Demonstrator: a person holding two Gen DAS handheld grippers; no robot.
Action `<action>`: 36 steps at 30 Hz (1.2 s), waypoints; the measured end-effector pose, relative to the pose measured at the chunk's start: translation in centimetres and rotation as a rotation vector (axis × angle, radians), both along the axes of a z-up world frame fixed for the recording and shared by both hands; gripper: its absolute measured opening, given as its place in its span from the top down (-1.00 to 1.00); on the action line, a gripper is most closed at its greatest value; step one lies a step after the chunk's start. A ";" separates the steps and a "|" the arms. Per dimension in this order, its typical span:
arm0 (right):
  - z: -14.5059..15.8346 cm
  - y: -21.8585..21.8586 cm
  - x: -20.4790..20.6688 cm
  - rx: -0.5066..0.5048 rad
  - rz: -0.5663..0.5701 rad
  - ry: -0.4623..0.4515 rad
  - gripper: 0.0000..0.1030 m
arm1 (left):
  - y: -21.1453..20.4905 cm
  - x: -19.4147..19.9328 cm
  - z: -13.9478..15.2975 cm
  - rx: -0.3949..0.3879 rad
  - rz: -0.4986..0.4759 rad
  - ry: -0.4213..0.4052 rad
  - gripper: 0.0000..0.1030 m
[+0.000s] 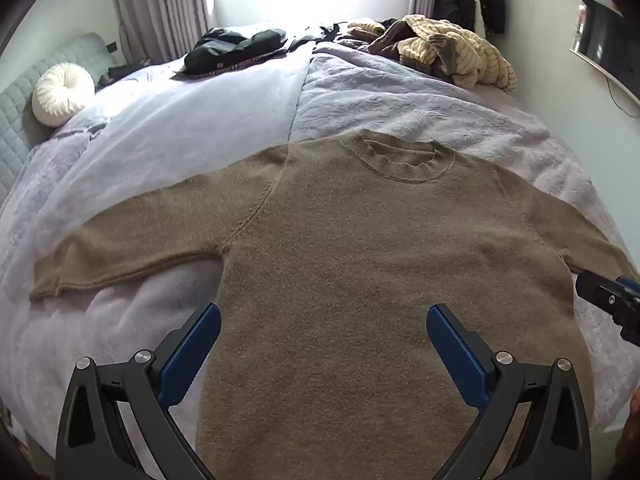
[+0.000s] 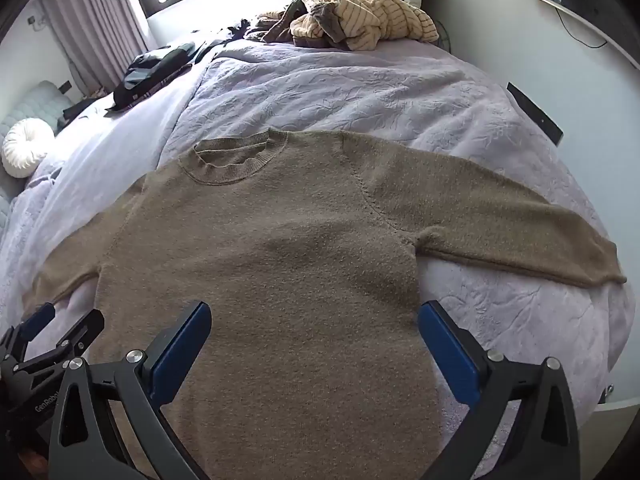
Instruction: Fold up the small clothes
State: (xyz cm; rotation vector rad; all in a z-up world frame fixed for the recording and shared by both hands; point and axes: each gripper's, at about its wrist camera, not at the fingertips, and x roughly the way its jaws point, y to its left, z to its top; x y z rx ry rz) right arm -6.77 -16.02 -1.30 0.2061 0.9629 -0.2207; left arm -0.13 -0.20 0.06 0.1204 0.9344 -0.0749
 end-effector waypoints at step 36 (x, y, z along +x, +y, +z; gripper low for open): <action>-0.7 1.4 0.0 -0.104 0.044 0.009 -1.00 | -0.2 -0.4 -0.4 -0.080 0.019 0.064 -1.00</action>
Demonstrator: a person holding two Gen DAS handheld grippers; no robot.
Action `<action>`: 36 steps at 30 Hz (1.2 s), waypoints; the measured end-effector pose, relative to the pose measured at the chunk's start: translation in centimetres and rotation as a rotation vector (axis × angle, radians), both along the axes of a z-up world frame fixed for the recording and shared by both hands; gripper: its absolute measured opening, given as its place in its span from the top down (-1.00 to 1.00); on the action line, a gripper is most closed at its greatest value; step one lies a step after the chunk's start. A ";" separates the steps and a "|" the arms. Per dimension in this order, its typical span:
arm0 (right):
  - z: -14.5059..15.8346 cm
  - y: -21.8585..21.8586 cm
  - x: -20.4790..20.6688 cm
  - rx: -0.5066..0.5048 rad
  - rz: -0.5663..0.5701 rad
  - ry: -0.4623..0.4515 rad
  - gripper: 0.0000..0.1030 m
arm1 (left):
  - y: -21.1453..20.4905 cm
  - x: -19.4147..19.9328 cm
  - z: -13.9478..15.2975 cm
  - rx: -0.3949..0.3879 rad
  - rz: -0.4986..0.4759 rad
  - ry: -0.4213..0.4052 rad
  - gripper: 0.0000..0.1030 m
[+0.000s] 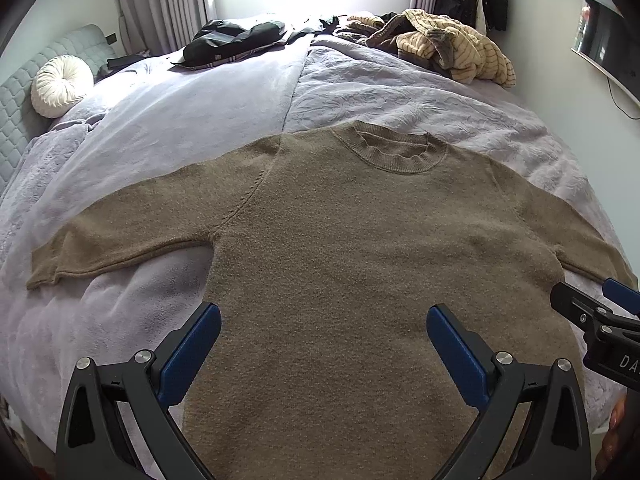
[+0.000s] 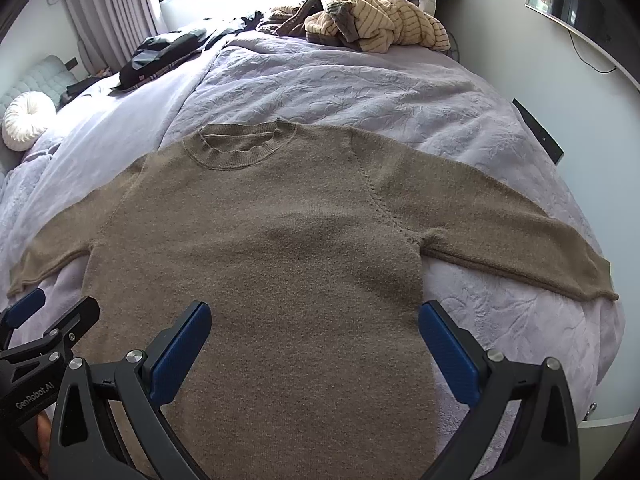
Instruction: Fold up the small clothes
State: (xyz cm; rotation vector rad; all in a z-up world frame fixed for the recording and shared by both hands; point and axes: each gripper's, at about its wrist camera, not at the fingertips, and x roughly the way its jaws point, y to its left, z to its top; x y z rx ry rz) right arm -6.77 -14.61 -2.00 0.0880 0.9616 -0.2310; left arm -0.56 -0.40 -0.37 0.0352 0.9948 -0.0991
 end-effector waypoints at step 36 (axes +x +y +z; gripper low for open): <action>0.0 -0.3 0.9 -0.003 0.013 0.063 -1.00 | -0.1 0.5 -1.3 -0.001 0.018 0.104 -1.00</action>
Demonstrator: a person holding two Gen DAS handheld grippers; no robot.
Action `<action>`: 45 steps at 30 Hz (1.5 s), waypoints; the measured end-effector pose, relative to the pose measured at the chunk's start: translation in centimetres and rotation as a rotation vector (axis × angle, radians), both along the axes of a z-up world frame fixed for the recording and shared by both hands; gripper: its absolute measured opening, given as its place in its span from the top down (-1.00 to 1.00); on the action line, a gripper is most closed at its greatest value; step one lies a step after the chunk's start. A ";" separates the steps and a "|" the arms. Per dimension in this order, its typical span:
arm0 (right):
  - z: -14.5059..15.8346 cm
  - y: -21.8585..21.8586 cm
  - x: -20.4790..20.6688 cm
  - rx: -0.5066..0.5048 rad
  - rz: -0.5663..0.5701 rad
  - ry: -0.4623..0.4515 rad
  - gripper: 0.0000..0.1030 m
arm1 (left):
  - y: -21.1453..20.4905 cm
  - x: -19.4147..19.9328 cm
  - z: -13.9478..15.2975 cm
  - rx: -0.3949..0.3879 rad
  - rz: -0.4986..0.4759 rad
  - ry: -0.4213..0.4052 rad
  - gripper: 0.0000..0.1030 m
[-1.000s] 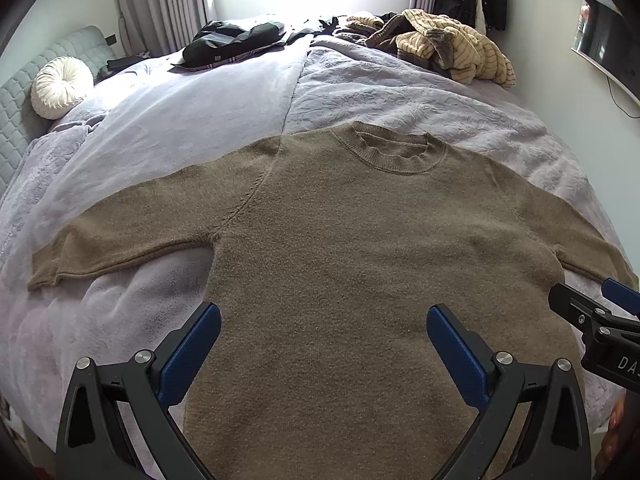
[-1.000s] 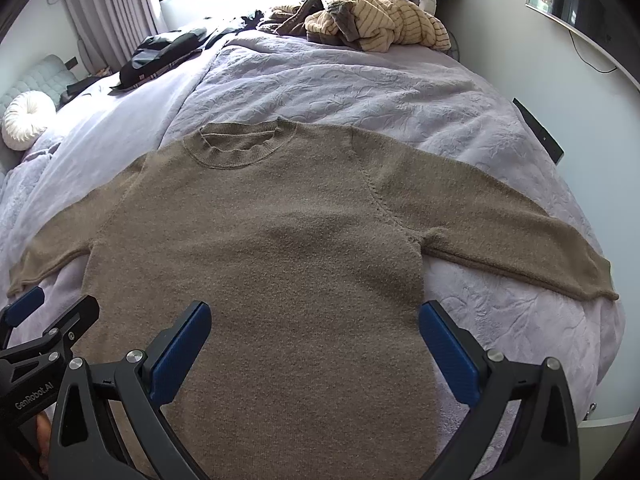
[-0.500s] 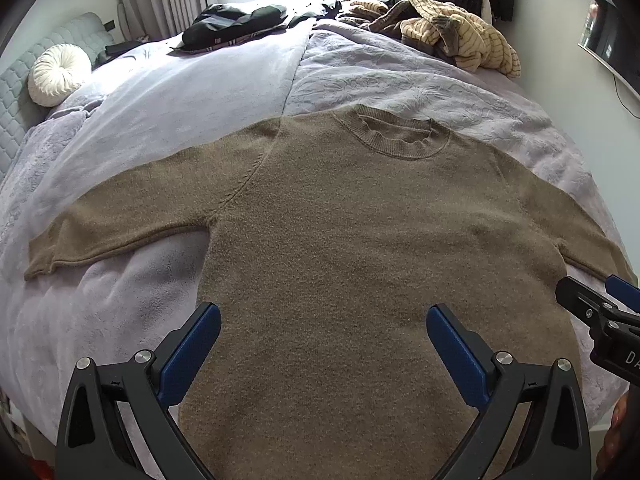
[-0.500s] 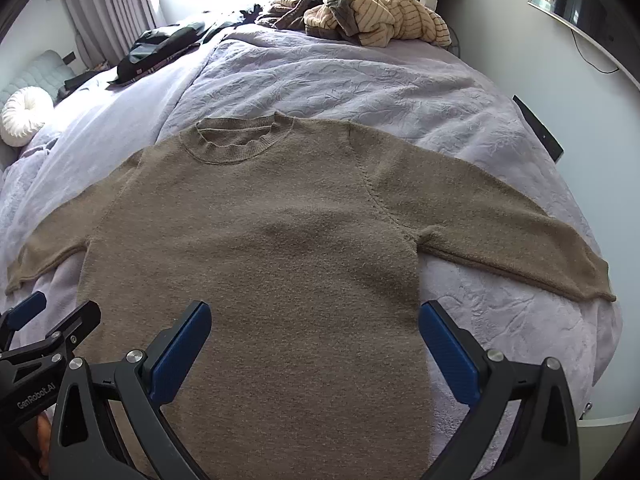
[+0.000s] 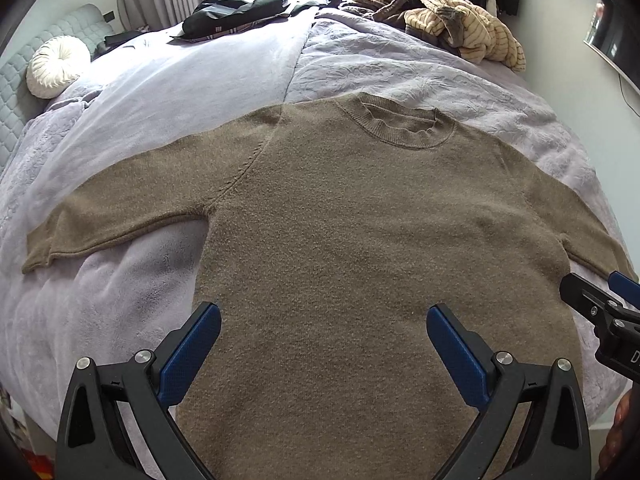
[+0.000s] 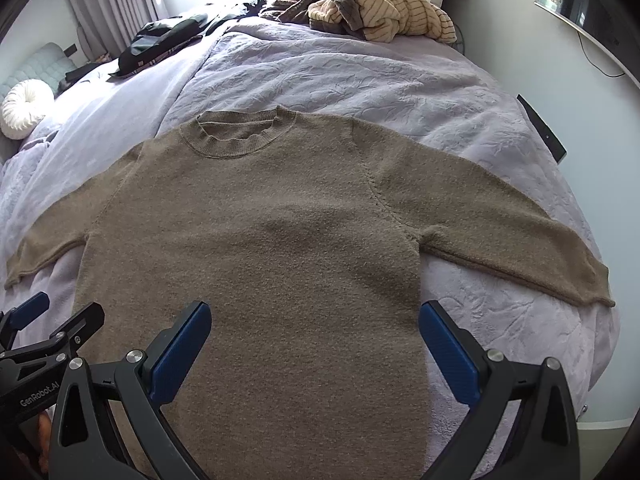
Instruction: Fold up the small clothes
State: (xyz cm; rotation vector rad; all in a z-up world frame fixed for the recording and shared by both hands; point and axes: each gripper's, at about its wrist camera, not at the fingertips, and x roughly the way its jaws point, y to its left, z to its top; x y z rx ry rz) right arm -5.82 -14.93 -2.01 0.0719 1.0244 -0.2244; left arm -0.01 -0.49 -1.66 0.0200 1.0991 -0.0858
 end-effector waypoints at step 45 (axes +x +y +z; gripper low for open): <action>-0.2 0.8 0.6 -0.007 0.006 0.014 -1.00 | 1.4 0.7 -0.4 -0.016 0.014 0.006 -1.00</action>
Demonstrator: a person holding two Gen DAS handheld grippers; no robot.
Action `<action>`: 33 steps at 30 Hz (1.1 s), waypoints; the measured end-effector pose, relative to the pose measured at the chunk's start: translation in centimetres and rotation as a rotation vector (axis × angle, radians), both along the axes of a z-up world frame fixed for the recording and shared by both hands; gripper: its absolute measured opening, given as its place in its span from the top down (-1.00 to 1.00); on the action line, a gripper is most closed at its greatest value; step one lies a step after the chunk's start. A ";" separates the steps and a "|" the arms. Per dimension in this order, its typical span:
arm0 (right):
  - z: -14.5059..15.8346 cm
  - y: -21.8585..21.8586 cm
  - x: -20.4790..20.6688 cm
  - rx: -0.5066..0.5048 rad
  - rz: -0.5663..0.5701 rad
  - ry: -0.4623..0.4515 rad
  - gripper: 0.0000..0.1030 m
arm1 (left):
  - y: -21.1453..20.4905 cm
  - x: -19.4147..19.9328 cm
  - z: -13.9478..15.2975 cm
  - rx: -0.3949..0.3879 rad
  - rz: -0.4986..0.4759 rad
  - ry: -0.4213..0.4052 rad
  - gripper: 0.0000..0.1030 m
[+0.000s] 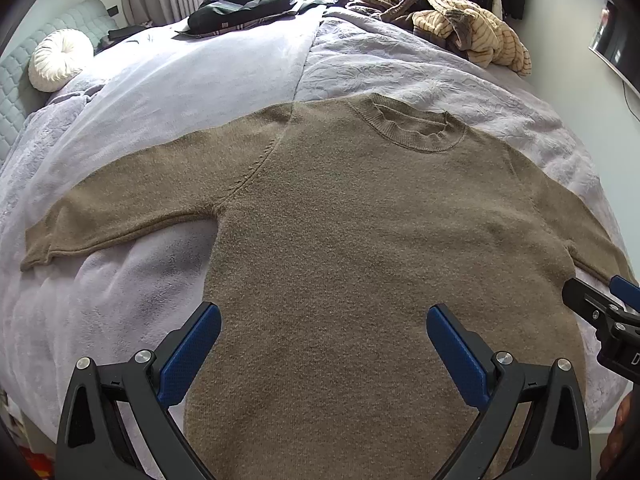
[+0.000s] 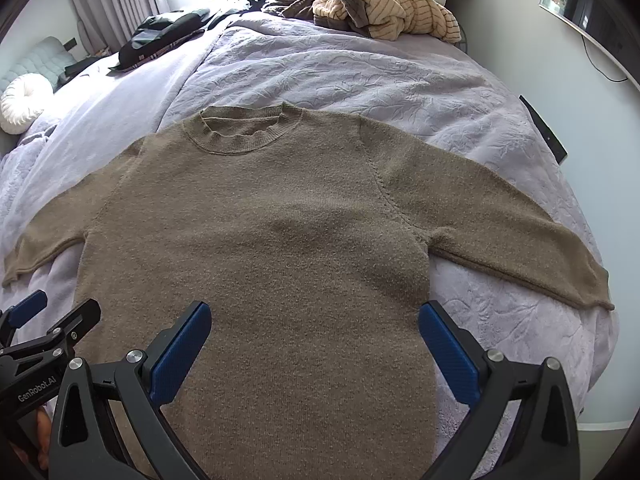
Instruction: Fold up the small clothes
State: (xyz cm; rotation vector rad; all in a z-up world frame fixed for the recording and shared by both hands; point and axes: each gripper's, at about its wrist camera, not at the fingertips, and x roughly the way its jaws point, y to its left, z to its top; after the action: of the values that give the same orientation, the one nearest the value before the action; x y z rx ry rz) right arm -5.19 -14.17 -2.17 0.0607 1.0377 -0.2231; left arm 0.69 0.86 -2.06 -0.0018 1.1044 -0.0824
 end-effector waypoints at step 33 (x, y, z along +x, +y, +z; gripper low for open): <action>-3.0 4.8 2.0 0.029 0.077 0.050 -1.00 | 15.3 3.6 -4.3 -0.192 0.185 -0.025 -1.00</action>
State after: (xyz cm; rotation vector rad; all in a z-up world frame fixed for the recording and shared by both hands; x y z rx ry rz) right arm -3.22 -9.33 -5.17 0.0419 1.0911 -0.1405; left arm 4.31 16.19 -6.32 -0.2735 1.0636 -0.0218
